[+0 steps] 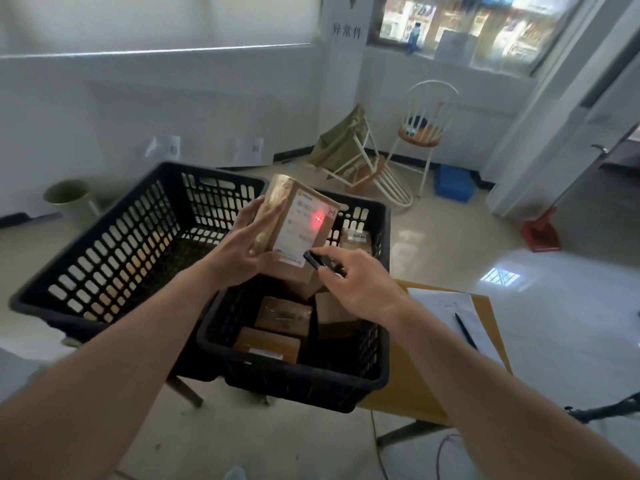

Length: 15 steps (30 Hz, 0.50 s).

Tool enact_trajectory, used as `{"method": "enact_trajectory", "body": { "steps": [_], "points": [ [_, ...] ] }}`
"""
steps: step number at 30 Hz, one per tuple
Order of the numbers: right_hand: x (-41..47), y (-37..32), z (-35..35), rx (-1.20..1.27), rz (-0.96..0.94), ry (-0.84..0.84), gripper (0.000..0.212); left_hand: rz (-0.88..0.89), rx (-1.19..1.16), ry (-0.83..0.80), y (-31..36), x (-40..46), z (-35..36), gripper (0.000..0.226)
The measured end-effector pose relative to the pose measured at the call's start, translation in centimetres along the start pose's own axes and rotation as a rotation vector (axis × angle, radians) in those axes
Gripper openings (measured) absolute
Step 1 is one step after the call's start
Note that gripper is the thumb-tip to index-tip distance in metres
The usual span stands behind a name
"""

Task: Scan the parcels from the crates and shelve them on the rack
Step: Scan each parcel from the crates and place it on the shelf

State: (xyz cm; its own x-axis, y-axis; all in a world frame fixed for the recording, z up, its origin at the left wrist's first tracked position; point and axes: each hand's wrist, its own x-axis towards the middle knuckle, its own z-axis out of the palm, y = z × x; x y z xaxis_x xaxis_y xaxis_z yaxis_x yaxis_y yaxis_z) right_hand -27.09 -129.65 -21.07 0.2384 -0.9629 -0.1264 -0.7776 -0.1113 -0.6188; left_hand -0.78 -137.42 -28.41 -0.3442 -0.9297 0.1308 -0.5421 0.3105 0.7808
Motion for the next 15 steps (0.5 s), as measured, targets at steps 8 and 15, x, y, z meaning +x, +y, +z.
{"method": "enact_trajectory", "body": {
  "steps": [8,15],
  "points": [
    [0.7,-3.9,-0.8,-0.111,-0.056,-0.032,0.042,0.103,0.203,0.025,0.3,1.3,-5.9,0.101],
    [1.7,-7.1,-0.5,-0.32,-0.022,-0.111,0.046,0.14,0.256,-0.005,-0.7,2.1,-10.2,0.1]
  ]
}}
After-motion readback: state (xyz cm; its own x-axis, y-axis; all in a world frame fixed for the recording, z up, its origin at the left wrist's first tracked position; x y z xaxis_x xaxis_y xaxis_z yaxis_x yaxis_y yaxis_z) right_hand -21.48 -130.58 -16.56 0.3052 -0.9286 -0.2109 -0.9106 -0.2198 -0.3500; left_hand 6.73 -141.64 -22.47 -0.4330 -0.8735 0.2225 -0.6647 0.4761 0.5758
